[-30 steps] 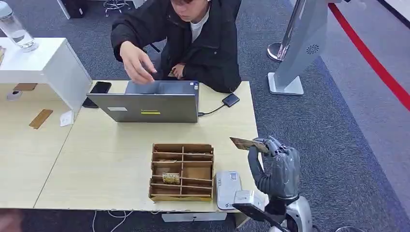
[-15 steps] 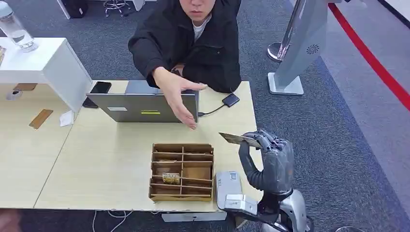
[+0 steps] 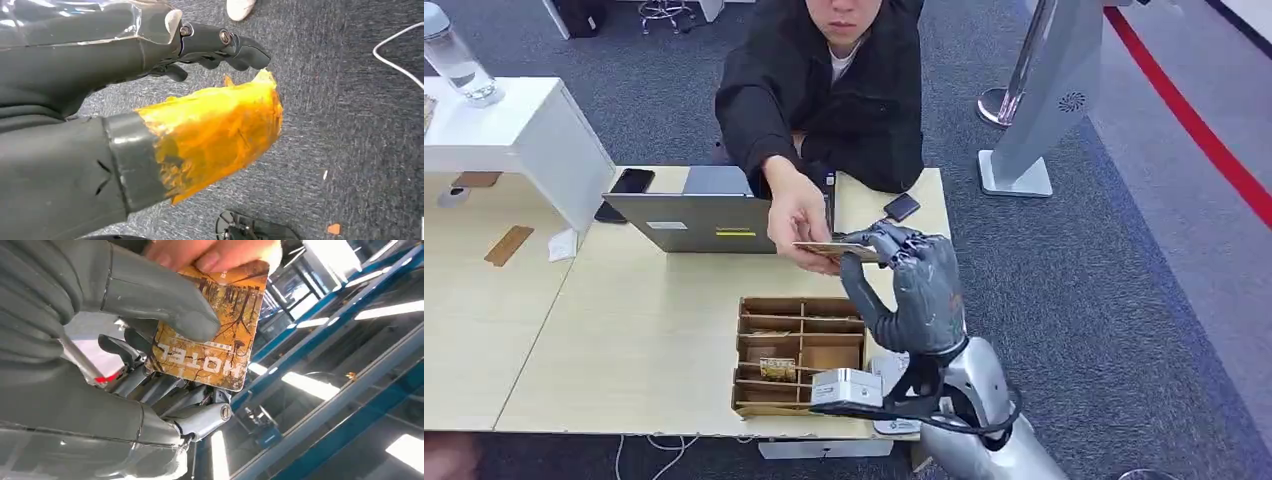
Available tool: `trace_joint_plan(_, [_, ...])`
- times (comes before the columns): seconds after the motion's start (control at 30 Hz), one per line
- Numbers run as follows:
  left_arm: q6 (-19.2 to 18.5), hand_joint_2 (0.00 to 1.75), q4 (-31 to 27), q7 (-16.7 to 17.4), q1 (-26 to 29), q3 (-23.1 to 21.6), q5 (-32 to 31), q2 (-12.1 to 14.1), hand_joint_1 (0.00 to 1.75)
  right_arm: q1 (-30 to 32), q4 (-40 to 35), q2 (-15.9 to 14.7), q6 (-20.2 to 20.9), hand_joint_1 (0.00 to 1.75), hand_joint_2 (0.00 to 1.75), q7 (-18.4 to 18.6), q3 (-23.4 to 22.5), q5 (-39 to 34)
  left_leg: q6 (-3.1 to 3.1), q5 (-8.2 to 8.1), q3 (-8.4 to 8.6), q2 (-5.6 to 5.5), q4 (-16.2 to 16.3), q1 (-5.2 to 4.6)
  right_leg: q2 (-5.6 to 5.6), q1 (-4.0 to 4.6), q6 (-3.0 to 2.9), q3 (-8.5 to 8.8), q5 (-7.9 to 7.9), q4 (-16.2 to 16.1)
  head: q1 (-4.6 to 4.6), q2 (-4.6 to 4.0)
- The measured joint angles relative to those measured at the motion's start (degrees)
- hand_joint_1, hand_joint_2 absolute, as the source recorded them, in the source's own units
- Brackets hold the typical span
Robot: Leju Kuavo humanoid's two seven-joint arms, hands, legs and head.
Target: Pass the card to the sensor for recognition and then transmit it.
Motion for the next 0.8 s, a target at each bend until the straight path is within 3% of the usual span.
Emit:
trace_joint_plan(0.23, [-0.15,0.0,0.0,1.11,-0.41,-0.2,-1.73,0.02,0.0,-3.04,3.78,1.7,1.68,1.75,1.75,2.86,1.33,0.77,0.0,0.0,-0.01,-0.01,0.0,0.0,-0.01,0.0,0.0,-0.01,0.0,0.0,-0.02,0.0])
trace_joint_plan(0.8, [-0.15,0.0,0.0,1.22,-0.51,-0.52,-1.86,0.02,0.0,-4.13,6.51,2.77,1.71,1.75,1.75,3.41,1.75,0.92,0.0,-0.01,-0.07,-0.03,0.0,0.0,-0.02,0.0,0.0,-0.05,-0.01,-0.01,0.0,0.0])
